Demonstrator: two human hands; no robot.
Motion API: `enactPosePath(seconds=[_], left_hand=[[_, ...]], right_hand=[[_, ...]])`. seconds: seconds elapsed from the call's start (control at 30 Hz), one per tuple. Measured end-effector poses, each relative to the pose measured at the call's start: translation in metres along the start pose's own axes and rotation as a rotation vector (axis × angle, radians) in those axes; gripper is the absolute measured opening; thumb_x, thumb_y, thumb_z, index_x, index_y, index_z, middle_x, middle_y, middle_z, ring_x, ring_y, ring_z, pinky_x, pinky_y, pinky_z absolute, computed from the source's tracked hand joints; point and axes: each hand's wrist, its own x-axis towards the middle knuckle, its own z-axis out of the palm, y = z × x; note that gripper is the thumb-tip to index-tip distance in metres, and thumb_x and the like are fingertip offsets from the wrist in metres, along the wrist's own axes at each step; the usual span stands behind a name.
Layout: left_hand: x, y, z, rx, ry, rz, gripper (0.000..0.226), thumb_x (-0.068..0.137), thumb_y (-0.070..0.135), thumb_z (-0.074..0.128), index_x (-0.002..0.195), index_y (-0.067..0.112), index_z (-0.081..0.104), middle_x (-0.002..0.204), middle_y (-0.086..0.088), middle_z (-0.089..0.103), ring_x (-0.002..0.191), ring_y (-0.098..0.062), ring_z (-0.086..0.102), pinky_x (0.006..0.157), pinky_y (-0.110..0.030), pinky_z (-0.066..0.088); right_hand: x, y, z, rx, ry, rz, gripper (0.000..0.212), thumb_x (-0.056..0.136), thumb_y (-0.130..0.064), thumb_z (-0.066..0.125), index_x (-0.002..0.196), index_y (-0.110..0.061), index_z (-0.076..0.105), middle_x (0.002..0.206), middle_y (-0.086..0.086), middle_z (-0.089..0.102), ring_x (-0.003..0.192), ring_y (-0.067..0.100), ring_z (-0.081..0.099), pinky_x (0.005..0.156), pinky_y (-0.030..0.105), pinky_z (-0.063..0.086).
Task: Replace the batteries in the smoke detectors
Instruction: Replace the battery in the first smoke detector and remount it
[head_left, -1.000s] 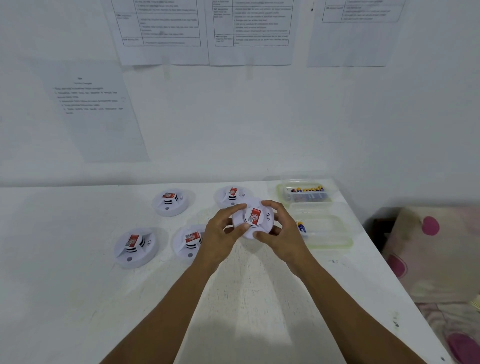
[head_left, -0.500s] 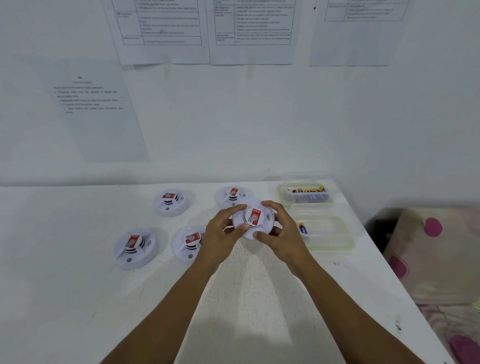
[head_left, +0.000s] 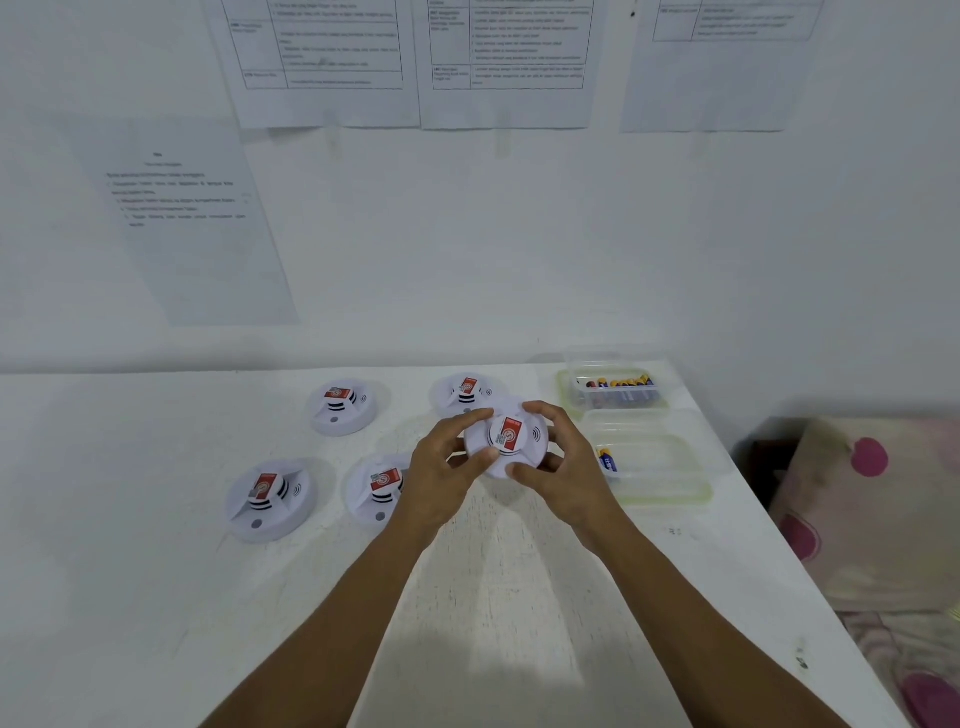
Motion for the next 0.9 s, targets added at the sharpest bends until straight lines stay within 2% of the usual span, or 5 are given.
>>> enactPosePath(seconds=[0.27, 0.43, 0.6, 0.73, 0.9], left_hand=[[0.003, -0.001, -0.002, -0.019, -0.009, 0.002, 0.038, 0.087, 0.020, 0.070, 0.118, 0.039, 0.058, 0.130, -0.001, 0.061, 0.113, -0.017, 0.063, 0.084, -0.020, 0.055], [0.004, -0.004, -0.004, -0.011, -0.012, -0.007, 0.039, 0.087, 0.021, 0.070, 0.117, 0.043, 0.057, 0.131, 0.000, 0.060, 0.114, -0.018, 0.063, 0.083, -0.020, 0.054], [0.003, -0.006, -0.002, 0.014, -0.006, -0.020, 0.045, 0.088, 0.020, 0.069, 0.130, 0.028, 0.055, 0.133, -0.001, 0.060, 0.113, -0.017, 0.063, 0.086, -0.022, 0.056], [0.002, -0.007, -0.001, 0.049, -0.019, 0.017, 0.043, 0.089, 0.020, 0.069, 0.125, 0.036, 0.053, 0.131, 0.002, 0.061, 0.113, -0.014, 0.063, 0.084, -0.016, 0.053], [0.000, -0.009, 0.001, 0.099, -0.033, 0.037, 0.047, 0.086, 0.019, 0.072, 0.125, 0.036, 0.051, 0.126, 0.007, 0.061, 0.107, -0.006, 0.063, 0.081, -0.012, 0.051]], right_hand=[[0.003, 0.001, 0.000, -0.049, -0.011, -0.024, 0.057, 0.078, -0.012, 0.080, 0.123, -0.038, 0.055, 0.123, -0.010, 0.059, 0.101, 0.009, 0.066, 0.080, 0.031, 0.060], [0.006, 0.002, -0.002, -0.040, -0.017, -0.021, 0.045, 0.087, -0.007, 0.069, 0.125, -0.029, 0.058, 0.123, -0.013, 0.061, 0.110, 0.013, 0.063, 0.084, 0.033, 0.059], [0.004, 0.005, -0.003, -0.055, 0.008, -0.024, 0.041, 0.088, -0.010, 0.070, 0.123, -0.026, 0.059, 0.121, -0.010, 0.063, 0.108, 0.014, 0.064, 0.085, 0.032, 0.059], [0.002, 0.011, -0.005, -0.062, 0.030, -0.032, 0.039, 0.088, -0.013, 0.070, 0.122, -0.025, 0.058, 0.122, -0.005, 0.064, 0.108, 0.016, 0.065, 0.083, 0.035, 0.060], [0.001, 0.008, -0.005, -0.104, 0.042, -0.055, 0.042, 0.084, -0.015, 0.075, 0.120, -0.028, 0.058, 0.118, -0.013, 0.062, 0.103, 0.007, 0.065, 0.078, 0.022, 0.058]])
